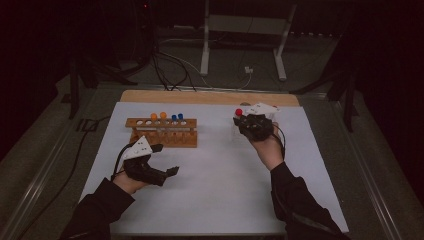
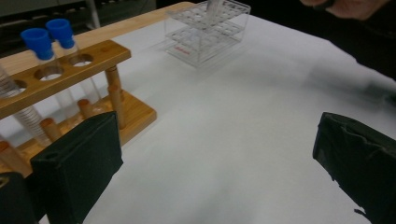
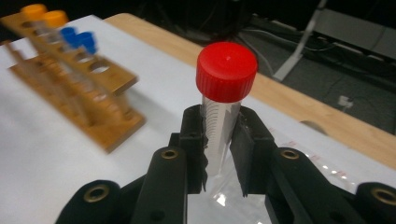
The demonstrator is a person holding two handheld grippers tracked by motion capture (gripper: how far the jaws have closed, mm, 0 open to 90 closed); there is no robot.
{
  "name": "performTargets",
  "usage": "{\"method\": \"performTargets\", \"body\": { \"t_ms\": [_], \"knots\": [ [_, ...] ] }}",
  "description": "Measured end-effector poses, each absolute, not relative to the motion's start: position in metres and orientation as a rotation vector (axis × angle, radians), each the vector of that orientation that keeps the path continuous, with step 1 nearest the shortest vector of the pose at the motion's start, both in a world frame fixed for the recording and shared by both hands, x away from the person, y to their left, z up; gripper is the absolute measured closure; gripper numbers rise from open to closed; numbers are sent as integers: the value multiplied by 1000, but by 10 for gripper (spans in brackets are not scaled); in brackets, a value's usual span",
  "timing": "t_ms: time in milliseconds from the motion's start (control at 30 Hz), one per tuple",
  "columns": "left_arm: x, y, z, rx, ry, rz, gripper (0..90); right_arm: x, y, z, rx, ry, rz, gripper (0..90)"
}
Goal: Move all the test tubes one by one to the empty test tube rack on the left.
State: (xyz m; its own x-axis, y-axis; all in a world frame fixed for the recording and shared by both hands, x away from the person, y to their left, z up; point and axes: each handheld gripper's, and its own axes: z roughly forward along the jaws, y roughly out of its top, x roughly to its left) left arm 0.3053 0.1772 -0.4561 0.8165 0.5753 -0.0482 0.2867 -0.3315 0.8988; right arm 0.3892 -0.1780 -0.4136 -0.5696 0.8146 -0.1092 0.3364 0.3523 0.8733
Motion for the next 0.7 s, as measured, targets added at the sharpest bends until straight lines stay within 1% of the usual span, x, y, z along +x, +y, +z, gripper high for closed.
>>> {"method": "performTargets", "body": {
  "t_ms": [500, 700],
  "knots": [
    [308, 153, -435, 1947, 565, 314, 23, 338, -162, -437, 892, 2228, 1178, 752],
    [308, 145, -423, 1951, 523, 312, 40, 323, -155, -445, 856, 2277, 1201, 752]
  ]
}}
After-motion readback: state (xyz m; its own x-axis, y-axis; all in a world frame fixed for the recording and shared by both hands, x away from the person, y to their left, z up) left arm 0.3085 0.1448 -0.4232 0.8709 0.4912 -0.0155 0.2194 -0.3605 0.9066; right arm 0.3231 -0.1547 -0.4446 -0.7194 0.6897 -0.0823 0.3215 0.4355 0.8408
